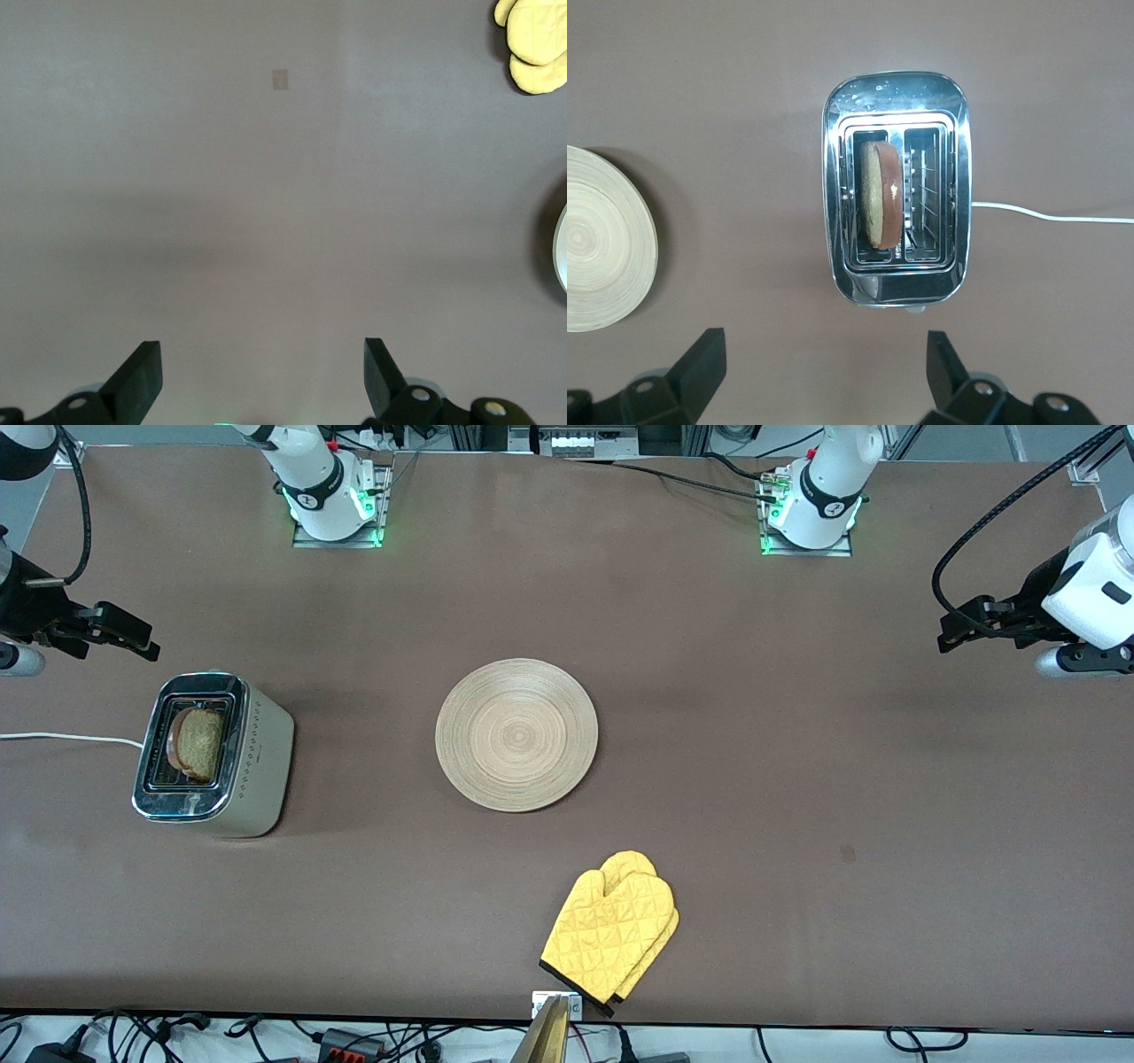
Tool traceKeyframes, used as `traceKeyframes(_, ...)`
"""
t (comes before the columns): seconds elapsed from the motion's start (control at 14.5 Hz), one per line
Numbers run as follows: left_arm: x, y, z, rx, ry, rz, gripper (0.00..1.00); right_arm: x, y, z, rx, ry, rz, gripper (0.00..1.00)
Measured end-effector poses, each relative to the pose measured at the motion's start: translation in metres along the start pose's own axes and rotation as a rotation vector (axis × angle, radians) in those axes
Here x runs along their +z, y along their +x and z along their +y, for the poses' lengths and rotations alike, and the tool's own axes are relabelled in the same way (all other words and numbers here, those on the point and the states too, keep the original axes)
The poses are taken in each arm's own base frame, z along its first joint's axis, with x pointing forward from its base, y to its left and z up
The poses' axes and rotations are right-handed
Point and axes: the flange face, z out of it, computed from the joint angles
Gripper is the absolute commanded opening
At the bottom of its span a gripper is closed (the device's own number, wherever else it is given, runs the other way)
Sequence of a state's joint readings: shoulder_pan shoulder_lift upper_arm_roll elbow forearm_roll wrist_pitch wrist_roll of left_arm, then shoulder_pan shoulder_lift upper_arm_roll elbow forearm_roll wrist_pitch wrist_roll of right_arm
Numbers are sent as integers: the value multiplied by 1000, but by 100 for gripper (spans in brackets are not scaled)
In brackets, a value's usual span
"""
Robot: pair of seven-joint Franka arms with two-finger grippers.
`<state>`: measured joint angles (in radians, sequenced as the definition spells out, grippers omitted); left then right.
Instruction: Move plate and put bread in toaster
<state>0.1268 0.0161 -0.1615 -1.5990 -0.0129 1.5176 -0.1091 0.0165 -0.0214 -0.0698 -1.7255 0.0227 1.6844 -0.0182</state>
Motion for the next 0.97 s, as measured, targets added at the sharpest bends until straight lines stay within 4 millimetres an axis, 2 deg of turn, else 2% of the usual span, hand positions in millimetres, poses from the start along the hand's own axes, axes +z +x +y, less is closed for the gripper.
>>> traceKeyframes(0.97,0,0,0,0,0,0,100,-1,3,-2,-23,-48,24,100)
